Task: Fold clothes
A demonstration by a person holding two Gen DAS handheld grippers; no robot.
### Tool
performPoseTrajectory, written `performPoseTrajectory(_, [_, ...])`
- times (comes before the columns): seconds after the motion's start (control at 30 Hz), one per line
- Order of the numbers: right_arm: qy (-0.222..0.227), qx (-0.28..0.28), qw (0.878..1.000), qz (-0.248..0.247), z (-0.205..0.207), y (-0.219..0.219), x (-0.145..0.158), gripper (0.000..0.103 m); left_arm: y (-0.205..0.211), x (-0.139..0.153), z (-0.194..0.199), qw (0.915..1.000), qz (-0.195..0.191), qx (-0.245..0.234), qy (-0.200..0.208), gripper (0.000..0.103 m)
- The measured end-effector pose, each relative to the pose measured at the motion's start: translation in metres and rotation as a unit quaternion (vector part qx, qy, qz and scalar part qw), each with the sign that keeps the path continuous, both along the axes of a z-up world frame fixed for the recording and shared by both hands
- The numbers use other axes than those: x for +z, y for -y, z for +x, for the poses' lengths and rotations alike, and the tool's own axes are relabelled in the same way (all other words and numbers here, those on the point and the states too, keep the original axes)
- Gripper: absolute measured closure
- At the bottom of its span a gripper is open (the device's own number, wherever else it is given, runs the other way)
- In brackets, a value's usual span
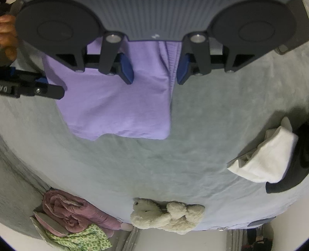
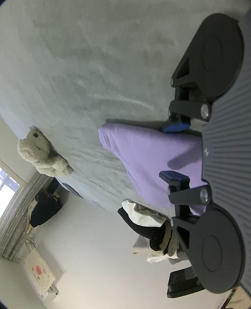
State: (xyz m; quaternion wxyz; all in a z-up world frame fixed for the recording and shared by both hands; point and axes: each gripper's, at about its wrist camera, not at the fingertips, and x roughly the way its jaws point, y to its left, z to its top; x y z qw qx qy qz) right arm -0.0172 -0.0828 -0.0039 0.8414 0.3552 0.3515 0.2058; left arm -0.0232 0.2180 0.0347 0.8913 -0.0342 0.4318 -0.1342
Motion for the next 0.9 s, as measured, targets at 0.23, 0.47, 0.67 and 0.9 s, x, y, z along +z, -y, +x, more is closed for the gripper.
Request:
performPoseTrajectory(0.23, [0.015,0.008,1.000,-0.005,-0.005,-0.005,-0.002,0.059,-0.003,-0.001,0.002,0.9999,-0.012,0.005,-0.003,0.053])
performPoseTrajectory(0.47, [0.009,0.016,1.000,0.005,-0.004,-0.007,-0.003,0.062,-0.003,-0.001,0.002,0.9999,-0.014,0.006,-0.003,0.053])
performPoseTrajectory(0.67, [0.006,0.005,1.000,-0.004,-0.003,-0.012,-0.004,0.077,-0.006,-0.001,0.003,0.9997,-0.023,0.010,-0.005,0.053])
performPoseTrajectory(0.9, [-0.005,-0.014,0.999,0.038,-0.006,-0.002,-0.011,0.084,-0.006,-0.002,0.004,0.9997,-0.021,0.009,-0.003,0.053])
